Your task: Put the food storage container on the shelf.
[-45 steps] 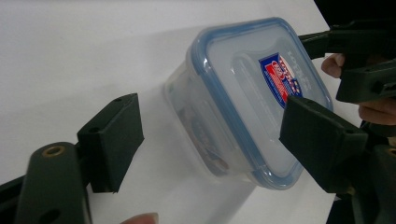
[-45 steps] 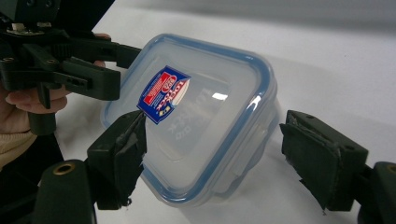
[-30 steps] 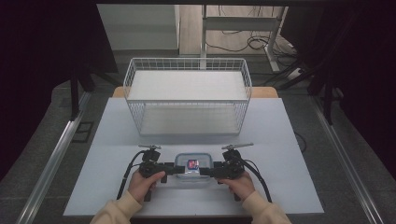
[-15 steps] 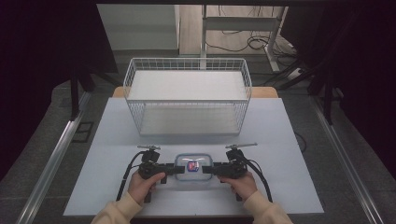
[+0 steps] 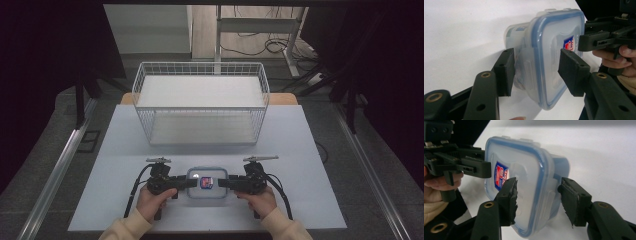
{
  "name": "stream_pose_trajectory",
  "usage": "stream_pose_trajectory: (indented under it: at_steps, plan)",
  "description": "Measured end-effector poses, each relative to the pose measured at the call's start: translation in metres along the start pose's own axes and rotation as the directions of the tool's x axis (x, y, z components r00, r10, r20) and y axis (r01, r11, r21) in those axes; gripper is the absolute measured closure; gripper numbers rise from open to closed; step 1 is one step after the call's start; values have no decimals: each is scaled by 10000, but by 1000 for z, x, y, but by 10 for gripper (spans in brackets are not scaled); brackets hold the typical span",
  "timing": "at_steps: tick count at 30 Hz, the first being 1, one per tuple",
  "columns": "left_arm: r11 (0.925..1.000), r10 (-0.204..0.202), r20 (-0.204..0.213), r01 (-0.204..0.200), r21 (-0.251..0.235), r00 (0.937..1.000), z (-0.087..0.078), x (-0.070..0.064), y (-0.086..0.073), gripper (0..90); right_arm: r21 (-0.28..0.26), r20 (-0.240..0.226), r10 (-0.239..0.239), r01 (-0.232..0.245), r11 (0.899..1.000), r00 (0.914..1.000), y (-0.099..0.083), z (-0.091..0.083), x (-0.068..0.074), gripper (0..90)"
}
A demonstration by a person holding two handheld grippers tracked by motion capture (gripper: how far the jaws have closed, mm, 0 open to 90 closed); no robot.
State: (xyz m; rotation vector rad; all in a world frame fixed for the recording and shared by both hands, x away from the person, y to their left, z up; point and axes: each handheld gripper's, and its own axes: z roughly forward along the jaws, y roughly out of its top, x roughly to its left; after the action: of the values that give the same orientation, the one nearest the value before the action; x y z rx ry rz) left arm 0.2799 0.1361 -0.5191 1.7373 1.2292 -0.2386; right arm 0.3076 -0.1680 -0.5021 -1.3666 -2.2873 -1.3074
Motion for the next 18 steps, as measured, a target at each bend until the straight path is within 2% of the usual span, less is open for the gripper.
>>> stream_pose_trajectory:
  at_steps: [2, 4, 18]
  plan:
    - [10000, -62, 60, 63, -75, 10000, 0, 0, -1, 485, -64, 18, -74, 74, 10000, 10000, -1, -1, 1, 486]
    - [10000, 55, 33, -55, -20, 10000, -1, -1, -1, 486, -101, 60, -101, 102, 9999, 9999, -2, -1, 2, 487]
    - [9999, 29, -80, -30, -133, 10000, -2, -1, 4, 485, -129, -52, 137, -138, 9998, 9999, 3, -1, 1, 493]
